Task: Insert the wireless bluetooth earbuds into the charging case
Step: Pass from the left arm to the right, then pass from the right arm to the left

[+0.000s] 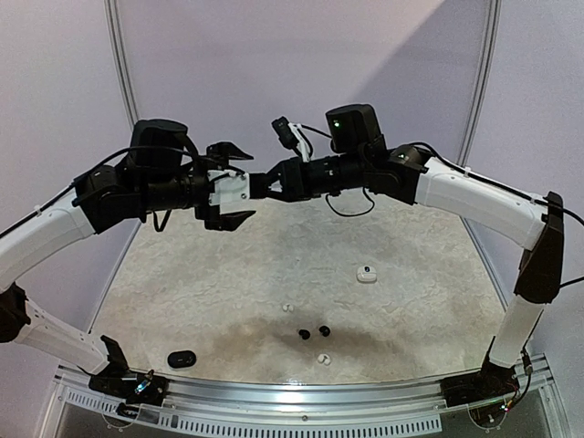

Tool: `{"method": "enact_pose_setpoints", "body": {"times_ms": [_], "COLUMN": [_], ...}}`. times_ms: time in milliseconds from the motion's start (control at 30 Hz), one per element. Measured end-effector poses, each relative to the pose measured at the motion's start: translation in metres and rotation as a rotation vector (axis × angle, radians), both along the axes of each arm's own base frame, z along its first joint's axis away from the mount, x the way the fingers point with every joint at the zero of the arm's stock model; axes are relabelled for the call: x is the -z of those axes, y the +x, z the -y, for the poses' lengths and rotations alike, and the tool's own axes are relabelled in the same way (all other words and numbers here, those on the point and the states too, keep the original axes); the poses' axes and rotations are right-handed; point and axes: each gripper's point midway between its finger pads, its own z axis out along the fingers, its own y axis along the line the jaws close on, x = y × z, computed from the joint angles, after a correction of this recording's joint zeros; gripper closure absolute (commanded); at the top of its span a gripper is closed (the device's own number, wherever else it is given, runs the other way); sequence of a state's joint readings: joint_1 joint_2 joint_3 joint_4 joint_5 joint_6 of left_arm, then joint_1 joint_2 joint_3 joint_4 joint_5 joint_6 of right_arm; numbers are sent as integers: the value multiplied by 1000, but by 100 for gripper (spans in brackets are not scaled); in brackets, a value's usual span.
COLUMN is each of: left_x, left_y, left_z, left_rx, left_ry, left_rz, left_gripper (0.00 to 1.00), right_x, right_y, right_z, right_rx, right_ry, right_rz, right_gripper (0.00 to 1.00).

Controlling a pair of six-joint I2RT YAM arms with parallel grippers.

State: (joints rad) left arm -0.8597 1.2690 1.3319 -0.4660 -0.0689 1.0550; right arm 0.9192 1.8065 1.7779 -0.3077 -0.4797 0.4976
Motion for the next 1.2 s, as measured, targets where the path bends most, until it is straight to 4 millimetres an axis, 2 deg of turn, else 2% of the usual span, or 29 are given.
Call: {"method": "enact_pose_setpoints", "body": {"times_ms": [67,133,200,267,333,400,500,600,733,967,1100,1200], "left_x": [3,-2,-12,-24,-30,-32,-41,-47,-48,-75,-75,-73], "left_y": [-5,-7,-11,-31,-62,-81,-83,-75,-77,-89,-91,-88], "left_z": [-6,-19,-41,-51,-49,-45,-33,-19,-16,-17,-15,-15], "left_rx": [1,-1,-15,20,109,182,247,293,322,413,425,419], "left_ry": [-58,-156,-279,-409,-523,-607,-705,-762,-760,-746,-712,-667], "left_rz": [-132,-279,-408,-496,-580,-655,-744,-805,-813,-744,-693,-570], "left_gripper": [1,1,3,10,17,22,25,25,25,26,27,26], "right_x": [4,4,-3,-18,-42,-70,-97,-104,-103,-103,-107,-109], "right_y": [-4,-12,-26,-42,-56,-66,-74,-73,-69,-66,-64,-61], "right_z": [7,17,30,43,53,60,65,63,58,51,48,45], "right_rx": [-13,-32,-69,-113,-149,-171,-185,-185,-185,-189,-187,-187], "right_ry": [-23,-33,-10,38,108,180,256,277,278,282,286,283], "right_rz": [46,102,183,273,383,496,609,638,648,649,653,639], "right_gripper": [100,100,100,100,100,100,100,100,100,100,100,100]}}
